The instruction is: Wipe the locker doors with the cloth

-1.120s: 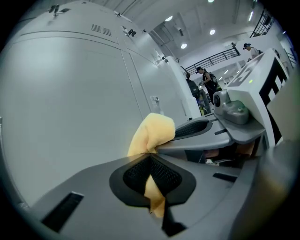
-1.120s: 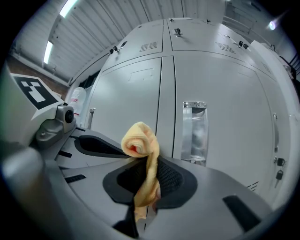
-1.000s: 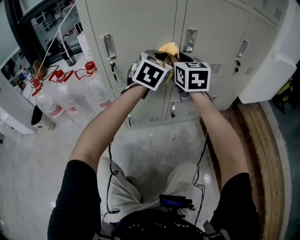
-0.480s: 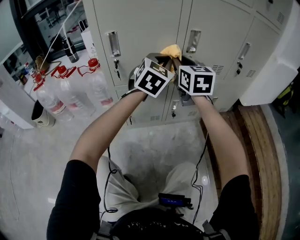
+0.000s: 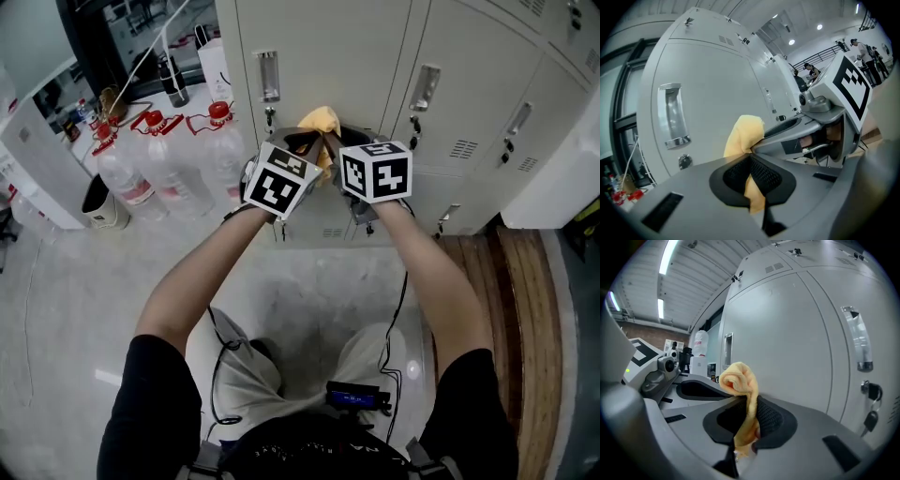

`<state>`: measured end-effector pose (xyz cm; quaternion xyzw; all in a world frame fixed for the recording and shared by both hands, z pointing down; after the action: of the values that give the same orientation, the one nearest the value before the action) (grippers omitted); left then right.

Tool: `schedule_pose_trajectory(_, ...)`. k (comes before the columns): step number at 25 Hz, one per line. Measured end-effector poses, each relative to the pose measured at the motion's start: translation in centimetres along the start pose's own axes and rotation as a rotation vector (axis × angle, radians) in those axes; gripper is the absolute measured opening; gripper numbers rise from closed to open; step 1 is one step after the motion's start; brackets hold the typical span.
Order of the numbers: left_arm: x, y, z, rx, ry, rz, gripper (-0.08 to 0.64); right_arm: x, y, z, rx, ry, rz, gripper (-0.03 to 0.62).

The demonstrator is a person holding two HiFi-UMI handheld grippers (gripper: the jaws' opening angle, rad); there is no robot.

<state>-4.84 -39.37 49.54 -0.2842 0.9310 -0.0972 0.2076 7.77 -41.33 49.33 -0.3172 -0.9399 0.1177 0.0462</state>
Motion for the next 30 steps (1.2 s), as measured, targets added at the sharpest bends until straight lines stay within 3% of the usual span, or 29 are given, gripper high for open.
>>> schedule_pose_trajectory(8,3.7,3.1,-3.8,0.052,0.06,0.085,0.018,4.7,-4.5,-0.1,0.019,0.002,0.086,0.081)
schedule_pose_trajectory(13,5.2,4.1,-5.4,0.065,0.063,0.1,0.018,6.4,-6.3,-0.5,0.018,-0.015,0.112,0.081)
schedule_pose_trajectory(30,7.2,2.2,-6.1,0.051,0.044,0.115,0.018,6.3,-8.2,-1.3,-0.023,-0.037,0.055,0.081)
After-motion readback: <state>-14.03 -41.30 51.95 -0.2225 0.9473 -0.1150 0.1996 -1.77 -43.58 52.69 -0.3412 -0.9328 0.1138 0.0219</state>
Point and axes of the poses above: the fingertips, and each gripper's own axes: y backward along the fingers, x to its left, z out of its top, the point moved 10 cm from there along y, backward along the fingers, and after that the axes turned 5 degrees about x, right-handed, at the moved point
